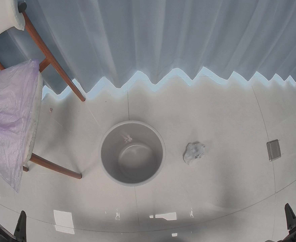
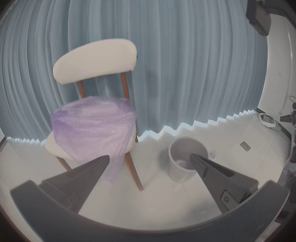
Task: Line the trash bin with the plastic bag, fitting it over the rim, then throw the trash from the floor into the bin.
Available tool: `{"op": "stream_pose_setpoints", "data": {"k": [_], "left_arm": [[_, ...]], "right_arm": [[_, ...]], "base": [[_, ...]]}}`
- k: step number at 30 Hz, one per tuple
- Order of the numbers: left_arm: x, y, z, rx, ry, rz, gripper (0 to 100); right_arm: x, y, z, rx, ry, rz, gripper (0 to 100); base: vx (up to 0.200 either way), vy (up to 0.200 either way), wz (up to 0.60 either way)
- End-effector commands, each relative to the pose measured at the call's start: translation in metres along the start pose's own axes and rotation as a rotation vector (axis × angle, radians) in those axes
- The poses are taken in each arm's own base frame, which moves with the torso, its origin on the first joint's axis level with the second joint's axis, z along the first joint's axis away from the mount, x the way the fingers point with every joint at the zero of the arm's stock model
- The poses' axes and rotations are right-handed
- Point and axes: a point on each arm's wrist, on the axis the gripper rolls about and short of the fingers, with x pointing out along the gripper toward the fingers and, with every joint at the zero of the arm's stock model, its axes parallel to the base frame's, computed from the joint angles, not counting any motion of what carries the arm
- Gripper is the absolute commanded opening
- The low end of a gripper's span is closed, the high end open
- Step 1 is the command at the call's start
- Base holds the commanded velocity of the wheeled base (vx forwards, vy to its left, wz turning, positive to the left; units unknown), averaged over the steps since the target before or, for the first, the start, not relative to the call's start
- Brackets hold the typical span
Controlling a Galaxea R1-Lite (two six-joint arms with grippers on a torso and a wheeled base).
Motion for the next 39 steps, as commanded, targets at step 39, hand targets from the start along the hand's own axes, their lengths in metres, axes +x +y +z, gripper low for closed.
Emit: {"op": "stream_pose_setpoints", "data": {"k": [39], "left_arm": [[0.232, 0.03, 0.097, 0.262, 0.513, 0.249, 100]], "right_arm": [[0.0, 0.001, -0.005, -0.002, 0.006, 0.033, 100]], "base": [[0.0, 0.0, 0.0]]}}
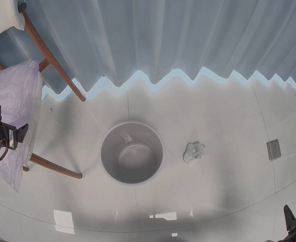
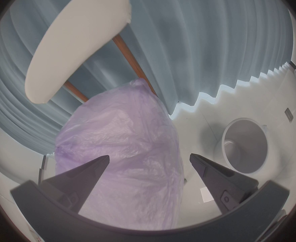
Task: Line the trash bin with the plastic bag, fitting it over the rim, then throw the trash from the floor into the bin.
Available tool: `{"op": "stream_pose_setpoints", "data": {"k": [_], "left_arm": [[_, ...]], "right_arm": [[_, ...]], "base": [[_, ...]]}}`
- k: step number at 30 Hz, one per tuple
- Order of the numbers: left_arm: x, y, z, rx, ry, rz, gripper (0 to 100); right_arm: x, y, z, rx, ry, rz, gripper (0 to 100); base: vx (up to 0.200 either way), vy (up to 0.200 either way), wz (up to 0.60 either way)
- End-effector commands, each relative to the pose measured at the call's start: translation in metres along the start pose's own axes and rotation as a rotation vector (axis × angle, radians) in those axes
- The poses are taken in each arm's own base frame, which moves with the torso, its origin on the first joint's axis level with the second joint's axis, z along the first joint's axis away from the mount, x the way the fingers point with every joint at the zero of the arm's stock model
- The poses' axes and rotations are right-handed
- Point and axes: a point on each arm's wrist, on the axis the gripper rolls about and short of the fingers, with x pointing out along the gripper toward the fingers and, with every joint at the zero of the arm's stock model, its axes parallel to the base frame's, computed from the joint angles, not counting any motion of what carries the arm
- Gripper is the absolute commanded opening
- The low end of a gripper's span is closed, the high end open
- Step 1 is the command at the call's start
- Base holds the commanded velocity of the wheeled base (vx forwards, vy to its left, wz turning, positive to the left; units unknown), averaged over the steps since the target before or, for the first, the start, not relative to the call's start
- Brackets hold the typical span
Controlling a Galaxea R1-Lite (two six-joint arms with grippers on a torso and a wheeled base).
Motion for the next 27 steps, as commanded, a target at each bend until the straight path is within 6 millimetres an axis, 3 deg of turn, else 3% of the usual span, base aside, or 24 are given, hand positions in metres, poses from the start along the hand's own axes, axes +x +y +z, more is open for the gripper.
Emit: {"op": "stream_pose_setpoints", "data": {"k": [1, 17, 27], "left_arm": [[0.029, -0.014, -0.003, 0.03, 0.064, -0.034, 100], [0.068, -0.02, 0.004, 0.06, 0.037, -0.007, 100], [0.082, -0.015, 0.012, 0.046, 0.021, 0.024, 100]], "right_arm": [[0.001, 0.0, -0.005, 0.001, 0.01, 0.001, 100], [0.0, 0.0, -0.005, 0.001, 0.007, 0.001, 100], [0.0, 0.0, -0.005, 0.001, 0.004, 0.0, 100]], "base": [[0.0, 0.0, 0.0], [0.0, 0.0, 0.0], [0.0, 0.0, 0.0]]}}
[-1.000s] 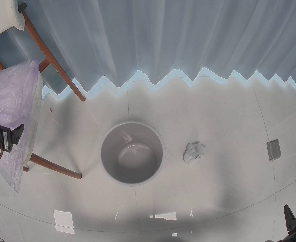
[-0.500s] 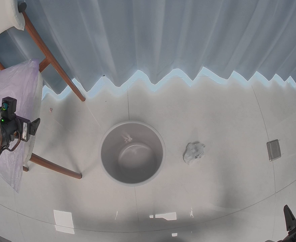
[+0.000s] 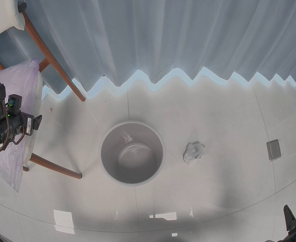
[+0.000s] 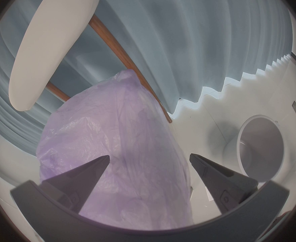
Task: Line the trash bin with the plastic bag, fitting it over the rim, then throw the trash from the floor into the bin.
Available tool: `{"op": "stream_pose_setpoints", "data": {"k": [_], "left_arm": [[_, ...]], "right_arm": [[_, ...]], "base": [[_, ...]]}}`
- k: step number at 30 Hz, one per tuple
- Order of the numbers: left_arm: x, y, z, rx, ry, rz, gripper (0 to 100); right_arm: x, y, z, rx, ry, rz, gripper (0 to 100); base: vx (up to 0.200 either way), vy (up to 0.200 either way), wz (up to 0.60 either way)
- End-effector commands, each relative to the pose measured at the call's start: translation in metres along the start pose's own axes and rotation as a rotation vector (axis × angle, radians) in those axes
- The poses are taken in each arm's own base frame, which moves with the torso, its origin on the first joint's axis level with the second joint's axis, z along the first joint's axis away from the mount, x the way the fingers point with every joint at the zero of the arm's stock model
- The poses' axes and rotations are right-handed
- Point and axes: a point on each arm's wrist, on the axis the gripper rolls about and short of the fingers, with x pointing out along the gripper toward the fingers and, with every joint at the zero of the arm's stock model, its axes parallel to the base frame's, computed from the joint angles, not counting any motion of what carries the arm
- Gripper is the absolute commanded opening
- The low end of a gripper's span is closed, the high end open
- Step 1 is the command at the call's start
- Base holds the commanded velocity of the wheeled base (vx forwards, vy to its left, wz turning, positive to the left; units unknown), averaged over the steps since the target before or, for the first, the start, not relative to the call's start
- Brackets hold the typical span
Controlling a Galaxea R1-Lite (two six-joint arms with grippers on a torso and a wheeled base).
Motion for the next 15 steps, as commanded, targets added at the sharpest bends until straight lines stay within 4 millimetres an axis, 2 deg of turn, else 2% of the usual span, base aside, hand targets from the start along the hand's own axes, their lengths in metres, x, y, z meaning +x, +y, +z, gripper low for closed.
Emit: {"op": "stream_pose_setpoints", "data": {"k": [1, 12, 15], "left_arm": [[0.007, 0.003, 0.004, -0.007, -0.003, 0.013, 0], [0.004, 0.008, 0.004, -0.049, -0.012, 0.02, 0], [-0.008, 0.012, 0.01, -0.125, -0.056, -0.004, 0]], "right_arm": [[0.0, 0.0, -0.005, 0.0, 0.002, 0.0, 100], [0.0, 0.0, -0.005, 0.0, 0.002, 0.0, 100], [0.0, 0.0, -0.005, 0.0, 0.002, 0.0, 100]], "base": [[0.0, 0.0, 0.0], [0.0, 0.0, 0.0], [0.0, 0.0, 0.0]]}}
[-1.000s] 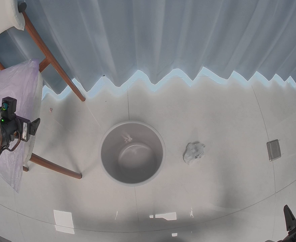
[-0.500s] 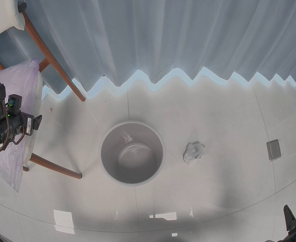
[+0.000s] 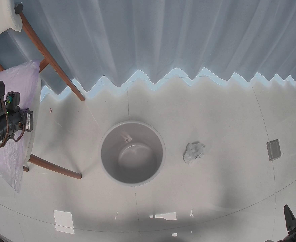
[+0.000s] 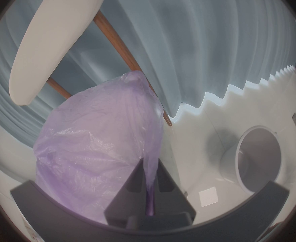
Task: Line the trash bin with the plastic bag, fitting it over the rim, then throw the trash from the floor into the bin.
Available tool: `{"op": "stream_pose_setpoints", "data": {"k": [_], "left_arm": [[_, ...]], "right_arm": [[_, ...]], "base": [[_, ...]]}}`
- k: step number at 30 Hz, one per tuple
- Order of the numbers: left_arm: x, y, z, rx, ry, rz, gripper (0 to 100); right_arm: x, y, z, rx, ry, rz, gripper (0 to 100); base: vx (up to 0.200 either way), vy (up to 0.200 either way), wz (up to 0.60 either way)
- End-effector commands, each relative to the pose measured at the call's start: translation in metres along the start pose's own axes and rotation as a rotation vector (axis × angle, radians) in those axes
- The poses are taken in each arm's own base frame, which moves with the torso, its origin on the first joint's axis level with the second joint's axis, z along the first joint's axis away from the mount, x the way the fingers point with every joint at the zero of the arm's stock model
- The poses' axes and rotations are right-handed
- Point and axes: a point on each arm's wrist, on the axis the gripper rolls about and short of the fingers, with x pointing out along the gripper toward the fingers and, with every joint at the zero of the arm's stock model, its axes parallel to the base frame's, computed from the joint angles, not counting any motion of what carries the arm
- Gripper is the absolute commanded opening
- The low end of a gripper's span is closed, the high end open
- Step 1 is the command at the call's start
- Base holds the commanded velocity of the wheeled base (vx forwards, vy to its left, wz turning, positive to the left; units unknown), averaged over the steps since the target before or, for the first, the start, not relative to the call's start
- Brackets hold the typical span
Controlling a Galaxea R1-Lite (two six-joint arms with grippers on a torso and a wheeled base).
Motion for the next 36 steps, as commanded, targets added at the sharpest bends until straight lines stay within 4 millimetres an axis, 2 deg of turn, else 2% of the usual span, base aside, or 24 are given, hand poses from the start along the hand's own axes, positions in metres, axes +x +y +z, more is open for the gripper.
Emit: {"op": "stream_pose_setpoints", "data": {"k": [1, 4, 7, 8, 9, 11, 15, 16, 20, 23, 24, 28, 30, 31, 32, 36], "left_arm": [[-0.017, 0.005, 0.009, -0.078, -0.067, -0.046, 0], [-0.024, 0.006, 0.015, -0.158, -0.11, -0.101, 0], [-0.033, 0.007, 0.023, -0.357, -0.149, -0.185, 0], [-0.033, 0.007, 0.023, -0.357, -0.149, -0.185, 0], [-0.043, 0.003, 0.029, -0.494, -0.162, -0.271, 0], [-0.053, 0.003, 0.032, -0.582, -0.177, -0.325, 0], [-0.06, 0.0, 0.035, -0.635, -0.179, -0.389, 0], [-0.072, -0.005, 0.04, -0.724, -0.185, -0.532, 0], [-0.087, -0.009, 0.048, -0.81, -0.176, -0.707, 0], [-0.097, -0.015, 0.051, -0.831, -0.173, -0.825, 0], [-0.108, -0.021, 0.054, -0.824, -0.179, -0.927, 0], [-0.12, -0.04, 0.054, -0.778, -0.138, -1.097, 0], [-0.132, -0.052, 0.055, -0.737, -0.112, -1.231, 0], [-0.132, -0.052, 0.055, -0.737, -0.112, -1.231, 0], [-0.141, -0.059, 0.055, -0.704, -0.087, -1.342, 0], [-0.152, -0.065, 0.051, -0.625, -0.03, -1.551, 0]], "right_arm": [[0.0, 0.0, -0.005, 0.0, 0.002, 0.001, 100], [0.0, 0.0, -0.005, 0.0, 0.002, 0.001, 100], [0.0, 0.0, -0.005, 0.0, 0.002, 0.001, 100], [0.0, 0.0, -0.005, 0.0, 0.002, 0.001, 100], [0.0, 0.0, -0.005, 0.0, 0.002, 0.001, 100], [0.0, 0.0, -0.005, 0.0, 0.001, 0.001, 100], [0.0, 0.0, -0.005, 0.0, 0.002, 0.001, 100], [0.0, 0.0, -0.005, 0.0, 0.002, 0.001, 100], [0.0, 0.0, -0.005, 0.0, 0.002, 0.001, 100], [0.0, 0.0, -0.005, 0.0, 0.002, 0.001, 100], [0.0, 0.0, -0.005, 0.002, 0.002, 0.001, 100], [0.0, 0.0, -0.005, 0.002, -0.001, -0.001, 100], [0.0, 0.0, -0.005, 0.002, -0.001, -0.004, 100], [0.0, 0.0, -0.005, 0.002, -0.001, -0.004, 100], [0.0, 0.0, -0.005, 0.005, -0.001, -0.007, 100], [0.0, 0.0, -0.005, 0.009, -0.002, -0.013, 100]], "base": [[0.0, 0.0, 0.0], [0.0, 0.0, 0.0], [0.0, 0.0, 0.0], [0.0, 0.0, 0.0], [0.0, 0.0, 0.0], [0.0, 0.0, 0.0], [0.0, 0.0, 0.0], [0.0, 0.0, 0.0], [0.0, 0.0, 0.0], [0.0, 0.0, 0.0], [0.0, 0.0, 0.0], [0.0, 0.0, 0.0], [0.0, 0.0, 0.0], [0.0, 0.0, 0.0], [0.0, 0.0, 0.0], [0.0, 0.0, 0.0]]}}
